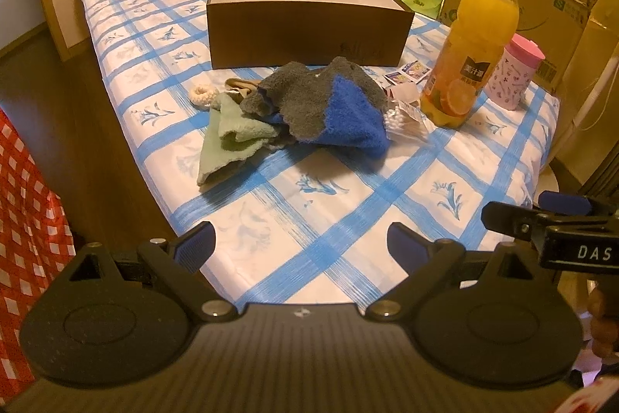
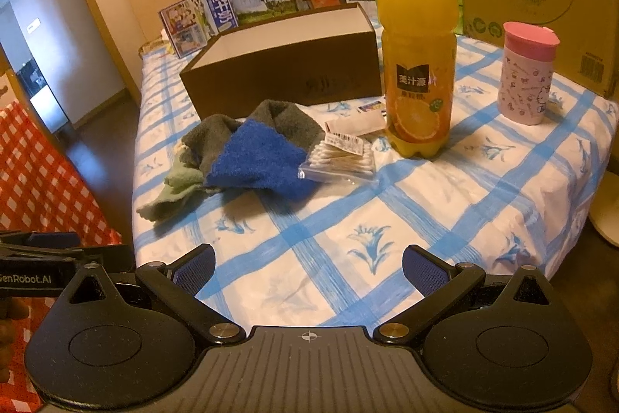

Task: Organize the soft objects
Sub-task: 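Move left tool to the grey-blue fuzzy cloth while right tool approaches the cotton swab bag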

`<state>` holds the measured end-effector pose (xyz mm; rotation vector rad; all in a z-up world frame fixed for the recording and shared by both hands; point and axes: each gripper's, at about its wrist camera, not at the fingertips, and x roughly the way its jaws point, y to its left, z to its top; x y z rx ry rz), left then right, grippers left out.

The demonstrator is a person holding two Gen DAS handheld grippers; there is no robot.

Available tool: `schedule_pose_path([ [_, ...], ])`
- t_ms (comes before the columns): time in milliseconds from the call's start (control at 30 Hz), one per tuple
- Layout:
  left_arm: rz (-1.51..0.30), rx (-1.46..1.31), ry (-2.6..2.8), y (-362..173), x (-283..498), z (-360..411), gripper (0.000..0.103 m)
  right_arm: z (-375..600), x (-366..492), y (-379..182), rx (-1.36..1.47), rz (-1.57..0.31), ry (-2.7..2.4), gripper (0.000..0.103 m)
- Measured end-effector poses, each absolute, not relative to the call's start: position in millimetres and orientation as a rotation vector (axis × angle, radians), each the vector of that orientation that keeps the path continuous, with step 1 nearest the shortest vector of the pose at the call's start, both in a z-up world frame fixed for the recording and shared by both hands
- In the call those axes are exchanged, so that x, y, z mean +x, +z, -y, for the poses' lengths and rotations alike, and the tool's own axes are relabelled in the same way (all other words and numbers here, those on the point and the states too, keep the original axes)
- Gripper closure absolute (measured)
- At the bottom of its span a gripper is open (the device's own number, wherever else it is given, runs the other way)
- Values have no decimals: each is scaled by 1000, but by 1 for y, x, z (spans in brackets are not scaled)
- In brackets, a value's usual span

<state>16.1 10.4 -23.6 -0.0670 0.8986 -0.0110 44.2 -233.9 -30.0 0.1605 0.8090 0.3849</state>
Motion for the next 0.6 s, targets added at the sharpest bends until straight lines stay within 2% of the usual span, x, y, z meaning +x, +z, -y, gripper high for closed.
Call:
schedule_pose_path([
  [367,-882,-96,1,-36,38,-28,15,230,64,-45,110,-748,389,1],
  [600,-866,-114,6,-45,57,-39,20,224,87,-59,16,-710,392,10],
])
